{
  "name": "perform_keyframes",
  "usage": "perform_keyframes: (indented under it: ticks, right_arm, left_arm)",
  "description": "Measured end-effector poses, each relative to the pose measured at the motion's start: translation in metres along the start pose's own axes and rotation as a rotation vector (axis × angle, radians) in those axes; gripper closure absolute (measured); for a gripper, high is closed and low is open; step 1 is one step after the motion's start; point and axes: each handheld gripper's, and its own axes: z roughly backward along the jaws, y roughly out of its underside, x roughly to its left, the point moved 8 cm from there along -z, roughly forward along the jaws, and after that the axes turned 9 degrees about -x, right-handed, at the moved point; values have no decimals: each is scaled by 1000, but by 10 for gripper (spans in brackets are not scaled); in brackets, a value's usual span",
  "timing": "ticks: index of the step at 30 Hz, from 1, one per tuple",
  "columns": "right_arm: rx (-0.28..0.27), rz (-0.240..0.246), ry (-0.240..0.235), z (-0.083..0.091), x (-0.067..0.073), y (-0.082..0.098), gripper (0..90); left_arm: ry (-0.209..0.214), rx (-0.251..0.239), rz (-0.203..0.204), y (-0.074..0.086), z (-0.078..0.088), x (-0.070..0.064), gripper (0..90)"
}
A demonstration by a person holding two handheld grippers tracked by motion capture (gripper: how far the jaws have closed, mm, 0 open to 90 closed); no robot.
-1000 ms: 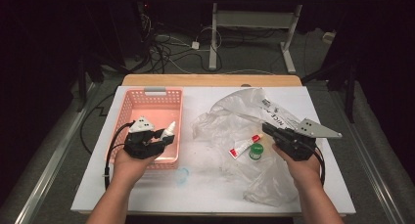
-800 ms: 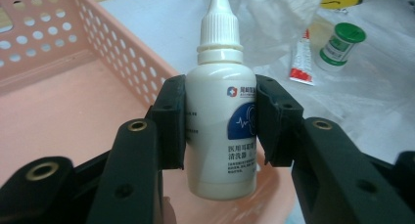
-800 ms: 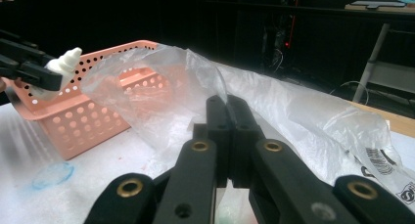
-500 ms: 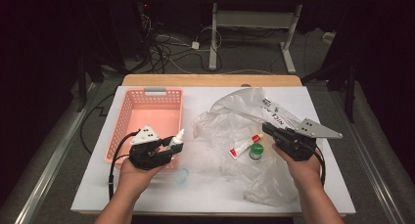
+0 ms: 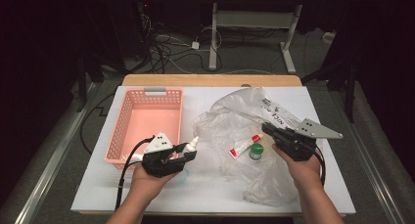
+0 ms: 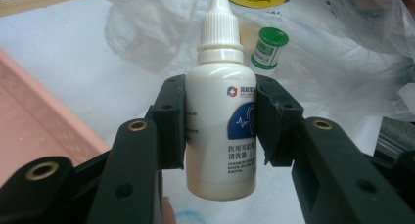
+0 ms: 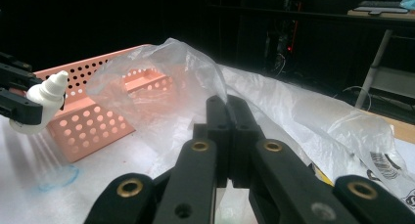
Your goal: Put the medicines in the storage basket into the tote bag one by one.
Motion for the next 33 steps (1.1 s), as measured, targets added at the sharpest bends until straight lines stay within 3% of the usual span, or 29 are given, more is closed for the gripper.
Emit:
perform_keyframes:
  ticks: [20,29,33]
  right_arm:
    - [2,2,2,-1,0,1,900]
    - [-2,-6,7,-1,-2,0,900]
    - [-3,-8,3,-2,-1,1,900]
  left_arm:
    - [42,23,-22,4,-30,-25,574]
    - [53,37,-45,-5,-60,-38,574]
    - [44,52,-79,-12,-82,-43,574]
